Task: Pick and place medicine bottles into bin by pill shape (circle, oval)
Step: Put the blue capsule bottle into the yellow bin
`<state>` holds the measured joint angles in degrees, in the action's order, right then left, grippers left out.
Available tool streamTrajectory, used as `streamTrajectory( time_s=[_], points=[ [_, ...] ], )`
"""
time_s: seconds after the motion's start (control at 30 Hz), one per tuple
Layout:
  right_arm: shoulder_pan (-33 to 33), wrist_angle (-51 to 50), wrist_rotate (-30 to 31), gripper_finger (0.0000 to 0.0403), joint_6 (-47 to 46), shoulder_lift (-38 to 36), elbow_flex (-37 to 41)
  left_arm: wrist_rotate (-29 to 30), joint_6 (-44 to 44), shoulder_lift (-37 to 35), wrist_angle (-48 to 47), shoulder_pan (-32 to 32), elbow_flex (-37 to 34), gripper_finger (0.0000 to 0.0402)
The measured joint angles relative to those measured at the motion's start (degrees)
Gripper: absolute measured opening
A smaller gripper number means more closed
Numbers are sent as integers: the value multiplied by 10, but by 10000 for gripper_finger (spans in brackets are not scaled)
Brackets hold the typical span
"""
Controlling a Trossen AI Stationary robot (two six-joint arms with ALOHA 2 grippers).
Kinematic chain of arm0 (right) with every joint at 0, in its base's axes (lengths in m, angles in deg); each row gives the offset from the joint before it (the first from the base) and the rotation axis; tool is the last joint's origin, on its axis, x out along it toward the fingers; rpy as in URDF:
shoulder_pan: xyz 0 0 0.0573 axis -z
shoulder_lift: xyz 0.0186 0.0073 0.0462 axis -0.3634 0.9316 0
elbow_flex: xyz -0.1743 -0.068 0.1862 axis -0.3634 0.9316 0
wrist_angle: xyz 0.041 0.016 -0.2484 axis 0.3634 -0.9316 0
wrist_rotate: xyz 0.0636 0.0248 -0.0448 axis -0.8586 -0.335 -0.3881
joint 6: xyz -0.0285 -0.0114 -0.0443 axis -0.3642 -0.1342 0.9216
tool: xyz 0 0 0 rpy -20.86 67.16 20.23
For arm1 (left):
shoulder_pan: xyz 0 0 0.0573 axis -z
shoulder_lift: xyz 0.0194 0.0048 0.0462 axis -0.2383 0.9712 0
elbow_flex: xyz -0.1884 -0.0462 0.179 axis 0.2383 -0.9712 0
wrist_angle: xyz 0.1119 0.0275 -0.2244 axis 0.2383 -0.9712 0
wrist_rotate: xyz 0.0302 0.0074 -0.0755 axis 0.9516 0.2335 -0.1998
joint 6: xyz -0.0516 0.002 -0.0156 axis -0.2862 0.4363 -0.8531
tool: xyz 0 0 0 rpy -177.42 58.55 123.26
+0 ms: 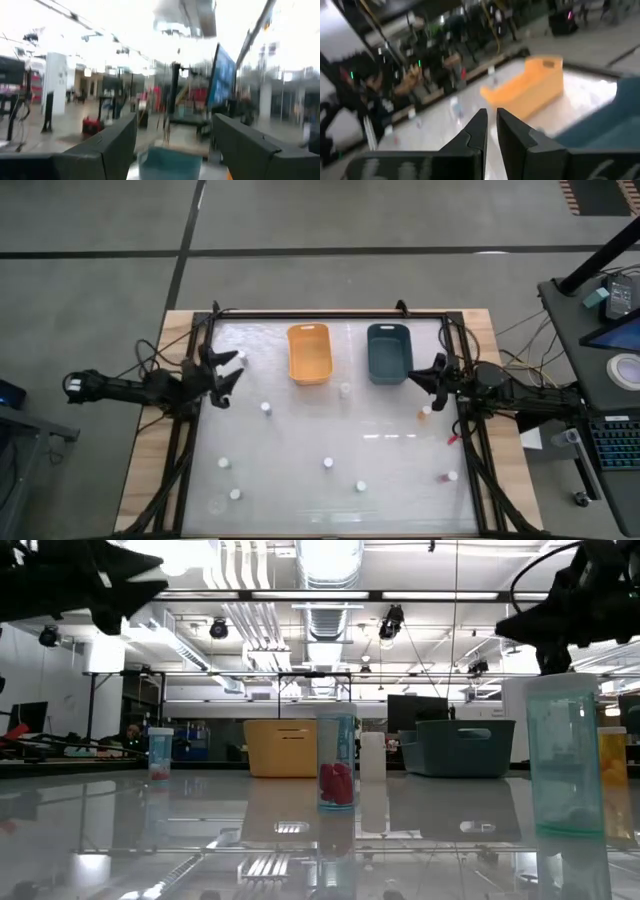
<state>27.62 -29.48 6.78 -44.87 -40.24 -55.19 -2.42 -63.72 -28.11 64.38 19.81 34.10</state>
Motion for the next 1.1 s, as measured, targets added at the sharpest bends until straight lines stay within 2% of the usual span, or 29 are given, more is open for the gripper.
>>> streamTrajectory(
  time_s=[0.2, 0.33, 0.43, 0.6, 0.73, 0.93, 1.1],
  points=[
    [0, 166, 5, 31, 82, 49, 0, 0, 0, -1, 89, 0, 0, 246],
    [0, 278, 5, 31, 124, 110, 0, 9, 4, -1, 95, 0, 0, 246],
    [0, 345, 5, 31, 141, 163, 0, 73, 12, -1, 100, 0, 0, 246],
    [0, 428, 4, 31, 143, 240, 0, 225, 68, -1, 144, 0, 0, 246],
    [0, 430, 4, 31, 123, 288, -24, 270, 101, -2, 182, 0, 0, 246],
    [-6, 412, 2, 31, 122, 353, -83, 273, 108, -1, 186, 0, 0, 246],
    [-17, 348, 2, 31, 139, 404, -153, 273, 105, 2, 182, 0, 0, 246]
  ],
)
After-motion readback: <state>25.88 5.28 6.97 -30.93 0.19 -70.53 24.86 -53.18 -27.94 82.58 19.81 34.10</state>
